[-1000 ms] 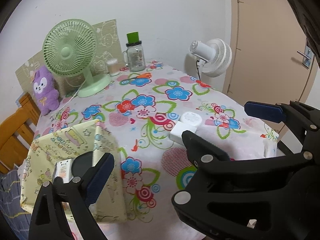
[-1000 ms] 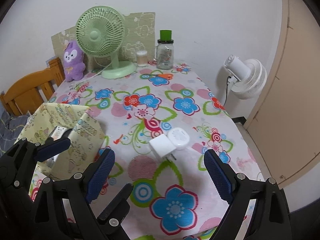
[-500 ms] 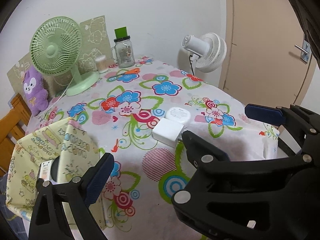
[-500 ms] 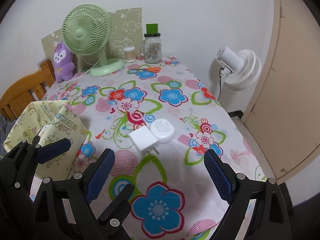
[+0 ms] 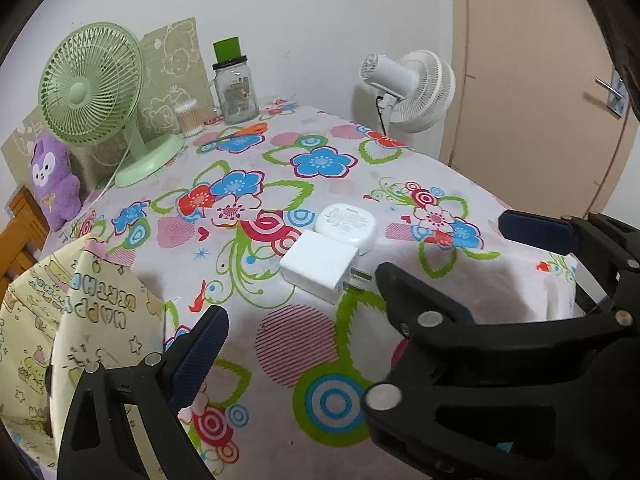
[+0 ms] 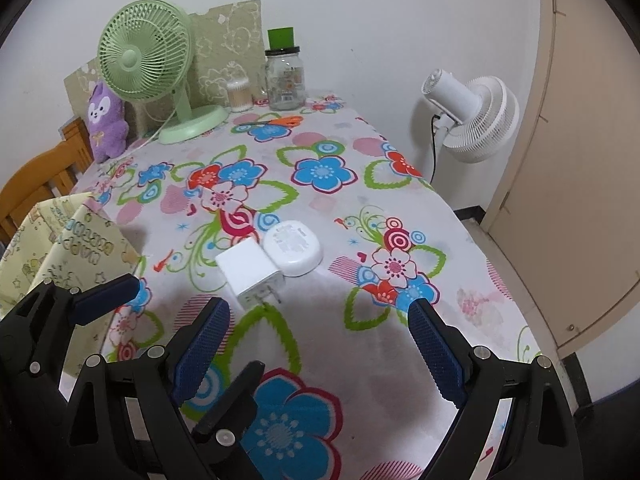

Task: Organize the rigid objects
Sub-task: 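Move both tools toward the white plug adapter and white round power bank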

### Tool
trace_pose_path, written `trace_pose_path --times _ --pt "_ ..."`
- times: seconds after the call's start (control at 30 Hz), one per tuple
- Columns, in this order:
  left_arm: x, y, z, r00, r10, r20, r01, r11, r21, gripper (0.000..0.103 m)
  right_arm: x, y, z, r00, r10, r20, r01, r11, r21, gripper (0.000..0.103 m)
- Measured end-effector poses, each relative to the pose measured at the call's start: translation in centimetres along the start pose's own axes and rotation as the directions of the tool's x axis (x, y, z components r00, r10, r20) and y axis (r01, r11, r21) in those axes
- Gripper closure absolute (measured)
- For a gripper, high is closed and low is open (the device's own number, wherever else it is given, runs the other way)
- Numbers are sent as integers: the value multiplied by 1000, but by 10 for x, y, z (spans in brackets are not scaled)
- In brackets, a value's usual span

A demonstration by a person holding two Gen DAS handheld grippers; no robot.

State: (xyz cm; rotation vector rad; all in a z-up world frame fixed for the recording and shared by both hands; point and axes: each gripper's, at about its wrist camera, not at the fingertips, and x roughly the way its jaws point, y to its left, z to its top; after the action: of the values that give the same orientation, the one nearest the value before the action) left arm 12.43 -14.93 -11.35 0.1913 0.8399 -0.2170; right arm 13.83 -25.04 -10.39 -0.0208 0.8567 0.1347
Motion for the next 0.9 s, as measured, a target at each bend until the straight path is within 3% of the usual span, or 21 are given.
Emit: trace_pose_path --times 0.57,0.77,0.9 --pt "43 4 18 999 17 -35 -18 1000 -23 6 39 -17 16 1000 -11 -27 11 1000 15 10" --pt "55 8 24 998 20 -52 -23 999 -45 14 49 -21 20 999 -6 -37 7 999 35 10" --pt "59 8 25 998 21 -57 -24 998 -51 15 55 -22 22 999 -8 -43 9 999 36 10"
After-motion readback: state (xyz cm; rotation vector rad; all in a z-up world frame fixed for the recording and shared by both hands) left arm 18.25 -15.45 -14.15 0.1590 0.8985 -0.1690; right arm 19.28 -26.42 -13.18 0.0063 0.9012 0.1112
